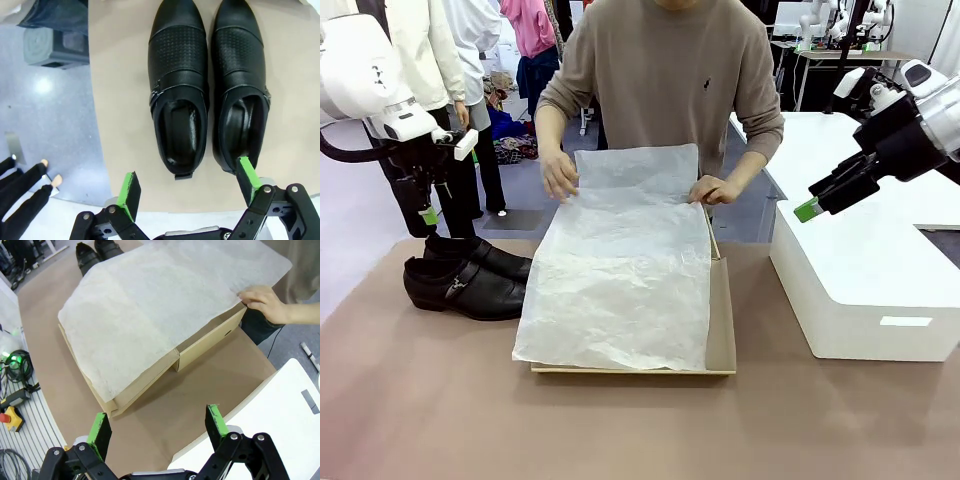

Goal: Pack the shoes into the box.
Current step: Place one shoe of the Shoes into the Shoes Box.

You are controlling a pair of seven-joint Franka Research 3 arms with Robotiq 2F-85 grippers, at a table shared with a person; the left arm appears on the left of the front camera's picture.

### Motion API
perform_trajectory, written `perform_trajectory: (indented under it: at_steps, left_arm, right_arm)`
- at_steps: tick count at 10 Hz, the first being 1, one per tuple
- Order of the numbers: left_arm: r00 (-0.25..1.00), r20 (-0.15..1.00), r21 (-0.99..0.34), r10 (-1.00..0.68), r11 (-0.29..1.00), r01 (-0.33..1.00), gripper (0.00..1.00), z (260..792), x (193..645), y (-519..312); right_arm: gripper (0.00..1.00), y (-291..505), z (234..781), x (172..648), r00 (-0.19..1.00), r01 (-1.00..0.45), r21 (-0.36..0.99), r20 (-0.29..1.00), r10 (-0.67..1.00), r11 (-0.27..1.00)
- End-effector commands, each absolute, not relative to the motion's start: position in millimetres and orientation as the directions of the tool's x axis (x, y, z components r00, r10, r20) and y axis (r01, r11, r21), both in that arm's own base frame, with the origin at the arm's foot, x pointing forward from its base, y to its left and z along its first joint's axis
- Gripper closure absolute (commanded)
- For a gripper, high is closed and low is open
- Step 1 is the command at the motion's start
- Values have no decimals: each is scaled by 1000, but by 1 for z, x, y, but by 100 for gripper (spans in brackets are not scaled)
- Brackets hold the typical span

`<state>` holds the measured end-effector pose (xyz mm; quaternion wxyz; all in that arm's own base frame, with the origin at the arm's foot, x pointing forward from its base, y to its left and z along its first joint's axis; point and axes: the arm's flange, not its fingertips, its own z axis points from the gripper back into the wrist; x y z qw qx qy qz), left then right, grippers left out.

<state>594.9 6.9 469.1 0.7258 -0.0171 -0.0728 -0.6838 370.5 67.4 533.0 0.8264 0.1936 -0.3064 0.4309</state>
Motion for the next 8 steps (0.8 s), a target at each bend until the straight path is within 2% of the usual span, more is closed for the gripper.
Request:
perform_trajectory:
  at_steps: [1, 4, 8]
  left_arm:
    - [59, 132, 83, -989, 71, 994, 0, 472, 594, 8]
    - [54, 129, 75, -990, 64, 995, 0, 469, 595, 7]
    - [56, 119, 23, -991, 60, 998, 0, 459, 626, 1]
  right_arm:
    - [0, 67, 533, 374, 425, -840, 61, 692, 584, 540]
    - [0, 67, 533, 374, 425, -840, 61, 692, 584, 540]
    - [0, 67, 533, 374, 425, -840, 61, 692, 584, 540]
